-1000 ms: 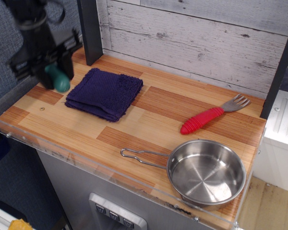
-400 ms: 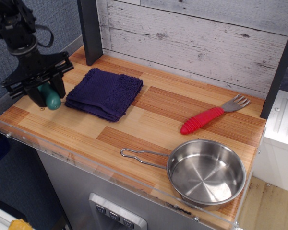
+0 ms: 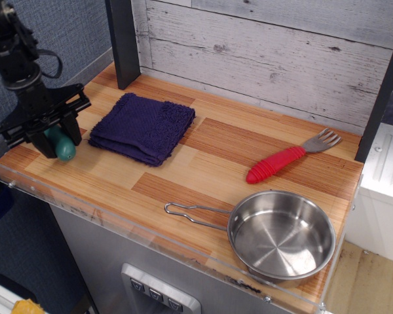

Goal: Put the pickle on the other side of the purple rag, in the corner.

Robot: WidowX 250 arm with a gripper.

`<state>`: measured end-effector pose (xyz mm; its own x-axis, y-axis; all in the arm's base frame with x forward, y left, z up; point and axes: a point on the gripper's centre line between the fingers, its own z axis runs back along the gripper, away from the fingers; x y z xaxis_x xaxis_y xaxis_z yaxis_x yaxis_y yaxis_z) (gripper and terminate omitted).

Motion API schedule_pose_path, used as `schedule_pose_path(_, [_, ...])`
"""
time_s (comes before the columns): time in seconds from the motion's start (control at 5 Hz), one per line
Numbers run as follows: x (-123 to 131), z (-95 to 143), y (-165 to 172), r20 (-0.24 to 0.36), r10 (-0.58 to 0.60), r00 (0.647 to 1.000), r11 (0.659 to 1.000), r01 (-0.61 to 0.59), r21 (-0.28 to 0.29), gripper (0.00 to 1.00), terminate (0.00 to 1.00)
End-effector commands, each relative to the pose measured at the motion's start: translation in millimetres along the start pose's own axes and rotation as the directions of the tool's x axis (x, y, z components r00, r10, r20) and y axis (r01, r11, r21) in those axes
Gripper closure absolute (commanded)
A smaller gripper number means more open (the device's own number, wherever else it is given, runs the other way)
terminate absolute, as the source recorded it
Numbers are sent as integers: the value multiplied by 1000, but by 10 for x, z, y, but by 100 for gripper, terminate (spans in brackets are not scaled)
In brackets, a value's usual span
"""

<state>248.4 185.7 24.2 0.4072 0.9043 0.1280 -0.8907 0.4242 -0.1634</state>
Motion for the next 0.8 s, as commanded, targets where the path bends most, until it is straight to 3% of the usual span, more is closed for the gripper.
schedule_pose_path(0.0, [146,67,-8,41,11,999,1000,-10,-4,100,0])
schedule_pose_path(0.2, [146,63,-22,36,5,999,1000,-5,15,0,0])
schedule_pose_path(0.6, [181,85,-74,13,-46,999,998,46,43,0,0])
